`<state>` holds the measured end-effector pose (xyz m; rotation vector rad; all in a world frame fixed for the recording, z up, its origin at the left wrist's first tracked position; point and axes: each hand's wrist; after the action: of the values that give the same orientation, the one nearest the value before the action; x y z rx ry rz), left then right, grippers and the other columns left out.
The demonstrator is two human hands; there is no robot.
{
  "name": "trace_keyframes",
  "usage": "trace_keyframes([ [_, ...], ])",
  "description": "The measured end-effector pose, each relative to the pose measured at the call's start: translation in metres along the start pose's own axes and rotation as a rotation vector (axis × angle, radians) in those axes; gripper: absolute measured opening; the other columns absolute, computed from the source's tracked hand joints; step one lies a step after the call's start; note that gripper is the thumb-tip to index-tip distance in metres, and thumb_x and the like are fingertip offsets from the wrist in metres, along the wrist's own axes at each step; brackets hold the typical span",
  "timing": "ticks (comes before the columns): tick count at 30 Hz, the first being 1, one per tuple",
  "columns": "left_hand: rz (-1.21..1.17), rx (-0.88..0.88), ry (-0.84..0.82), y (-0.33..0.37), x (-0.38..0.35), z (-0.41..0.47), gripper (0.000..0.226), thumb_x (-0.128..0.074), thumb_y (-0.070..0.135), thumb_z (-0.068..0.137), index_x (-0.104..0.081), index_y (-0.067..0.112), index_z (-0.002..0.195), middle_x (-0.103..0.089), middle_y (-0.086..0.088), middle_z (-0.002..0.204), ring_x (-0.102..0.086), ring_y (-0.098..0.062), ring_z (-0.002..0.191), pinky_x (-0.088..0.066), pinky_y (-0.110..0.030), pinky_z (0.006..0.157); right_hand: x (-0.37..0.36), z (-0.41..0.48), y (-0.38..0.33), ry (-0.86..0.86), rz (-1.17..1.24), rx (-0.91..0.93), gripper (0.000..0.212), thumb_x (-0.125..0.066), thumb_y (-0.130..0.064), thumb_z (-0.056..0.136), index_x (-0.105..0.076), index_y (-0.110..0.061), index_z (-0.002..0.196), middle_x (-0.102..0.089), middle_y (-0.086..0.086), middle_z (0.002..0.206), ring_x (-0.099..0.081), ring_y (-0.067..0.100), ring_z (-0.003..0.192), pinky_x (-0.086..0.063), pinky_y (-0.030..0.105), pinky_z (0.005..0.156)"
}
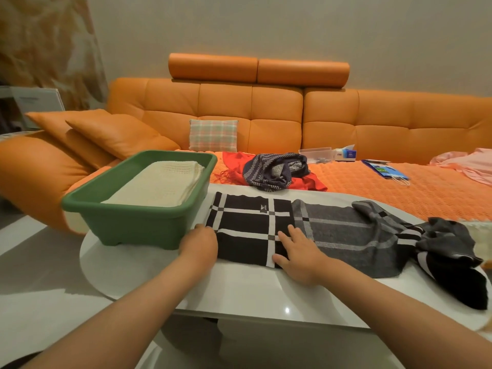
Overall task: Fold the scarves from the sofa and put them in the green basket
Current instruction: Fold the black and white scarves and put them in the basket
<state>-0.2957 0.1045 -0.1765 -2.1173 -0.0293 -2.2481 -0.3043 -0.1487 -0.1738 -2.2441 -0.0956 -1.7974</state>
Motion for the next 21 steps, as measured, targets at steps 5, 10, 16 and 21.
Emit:
trace_keyframes([
  [5,-0.322,0.091,0.063,0.005,0.021,0.008,0.022,-0.039,0.003,0.096,-0.044,0.005,0.117,-0.058,-0.016,0.12,-0.061,-0.031,0.108,-0.048,-0.033,0.079,-0.015,-0.008,-0.006,0.01,0.006,-0.015,0.067,-0.02,-0.046,0.105,0.004,-0.015,0.159,0.009,0.009,0.166,0.012,0.028,0.153,0.003,0.051,0.123],
  [10,-0.881,0.147,0.22,0.018,0.055,0.013,0.023,-0.039,0.026,0.106,-0.048,0.005,0.108,-0.058,-0.015,0.106,-0.057,-0.036,0.104,-0.04,-0.038,0.081,-0.028,-0.006,-0.034,0.089,0.048,-0.017,0.068,-0.019,-0.045,0.103,0.004,-0.014,0.159,0.011,0.011,0.166,0.013,0.029,0.152,0.007,0.047,0.122],
  [16,-1.078,0.109,0.356,0.043,0.081,0.03,0.025,-0.043,0.033,0.104,-0.049,0.009,0.104,-0.055,-0.003,0.09,-0.055,-0.026,0.091,-0.04,-0.038,0.079,-0.004,0.0,-0.086,0.003,0.434,0.147,0.051,-0.031,-0.033,0.105,-0.032,-0.012,0.151,-0.035,0.006,0.152,-0.026,0.027,0.144,-0.017,0.044,0.121],
  [21,-1.079,-0.061,0.36,0.071,0.093,0.037,0.024,-0.044,0.036,0.104,-0.047,0.013,0.099,-0.05,0.004,0.082,-0.047,-0.014,0.077,-0.035,-0.035,0.07,0.038,-0.004,-0.044,0.085,0.731,0.061,0.031,-0.048,-0.01,0.089,-0.064,-0.015,0.115,-0.068,0.005,0.111,-0.063,0.024,0.104,-0.052,0.045,0.095],
])
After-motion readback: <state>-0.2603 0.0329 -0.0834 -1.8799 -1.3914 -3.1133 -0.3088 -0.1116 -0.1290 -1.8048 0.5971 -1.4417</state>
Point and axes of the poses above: each hand's wrist, its own z-axis towards the middle knuckle, its own x-axis out of the back of the hand, y = z × x
